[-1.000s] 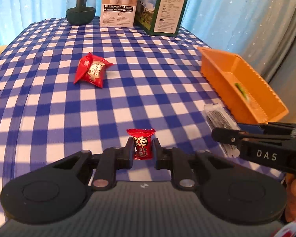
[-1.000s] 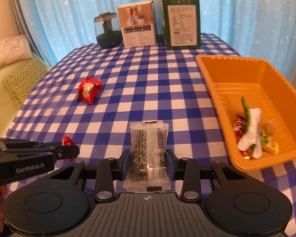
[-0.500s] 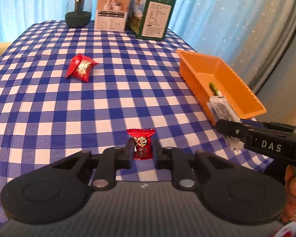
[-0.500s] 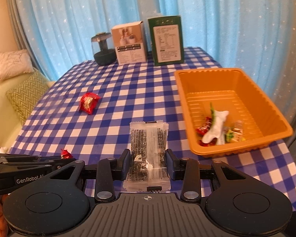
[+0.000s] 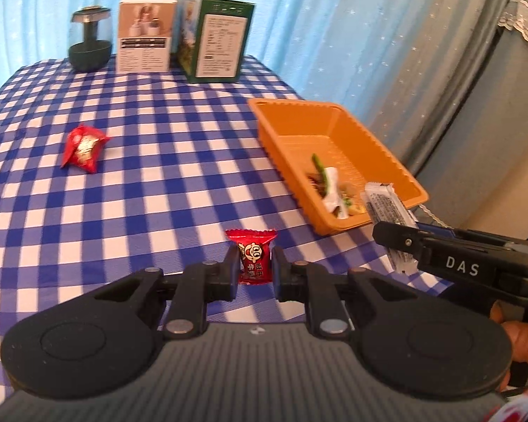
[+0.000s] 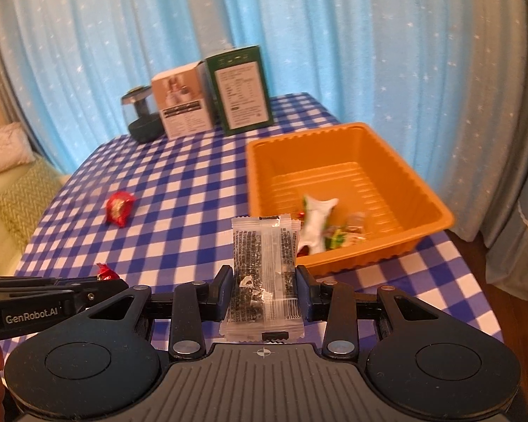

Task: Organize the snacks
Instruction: 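Carry the red candy in the left tool to the tray while the right carries the clear packet, then open the left tool dropping the red candy in the tray while the right holds the packet above it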

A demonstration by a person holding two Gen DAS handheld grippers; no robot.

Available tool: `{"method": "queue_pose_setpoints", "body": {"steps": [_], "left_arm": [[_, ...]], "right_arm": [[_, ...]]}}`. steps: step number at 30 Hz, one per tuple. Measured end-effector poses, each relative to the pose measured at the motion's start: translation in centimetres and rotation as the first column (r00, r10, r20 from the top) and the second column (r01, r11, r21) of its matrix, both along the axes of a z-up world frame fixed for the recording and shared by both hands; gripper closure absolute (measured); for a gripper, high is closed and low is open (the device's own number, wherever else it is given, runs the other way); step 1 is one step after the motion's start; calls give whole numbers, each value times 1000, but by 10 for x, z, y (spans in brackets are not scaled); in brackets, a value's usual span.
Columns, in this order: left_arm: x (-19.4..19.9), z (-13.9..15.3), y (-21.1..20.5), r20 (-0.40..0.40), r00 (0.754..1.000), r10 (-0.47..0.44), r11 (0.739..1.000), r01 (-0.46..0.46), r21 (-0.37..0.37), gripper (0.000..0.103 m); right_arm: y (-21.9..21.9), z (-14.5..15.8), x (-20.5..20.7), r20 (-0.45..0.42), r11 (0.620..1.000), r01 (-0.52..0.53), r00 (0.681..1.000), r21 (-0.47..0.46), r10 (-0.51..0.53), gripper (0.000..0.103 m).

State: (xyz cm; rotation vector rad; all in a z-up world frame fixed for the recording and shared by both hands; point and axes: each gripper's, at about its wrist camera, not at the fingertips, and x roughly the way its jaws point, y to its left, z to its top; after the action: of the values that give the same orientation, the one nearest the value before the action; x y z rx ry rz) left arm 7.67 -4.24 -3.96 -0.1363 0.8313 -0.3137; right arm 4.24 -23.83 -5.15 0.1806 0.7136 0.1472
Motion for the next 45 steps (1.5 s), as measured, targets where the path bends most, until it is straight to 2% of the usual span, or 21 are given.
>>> {"method": "queue_pose_setpoints", "body": {"steps": [18, 45], "left_arm": [[36, 9, -73, 19, 992, -127, 992, 127, -3, 87], [98, 4, -119, 10, 983, -183, 983, 183, -15, 87]], "right_arm": [[-60, 12, 10, 35, 993, 119, 992, 22, -119, 65], [-93, 12, 62, 51, 991, 132, 990, 11, -133, 65]]}}
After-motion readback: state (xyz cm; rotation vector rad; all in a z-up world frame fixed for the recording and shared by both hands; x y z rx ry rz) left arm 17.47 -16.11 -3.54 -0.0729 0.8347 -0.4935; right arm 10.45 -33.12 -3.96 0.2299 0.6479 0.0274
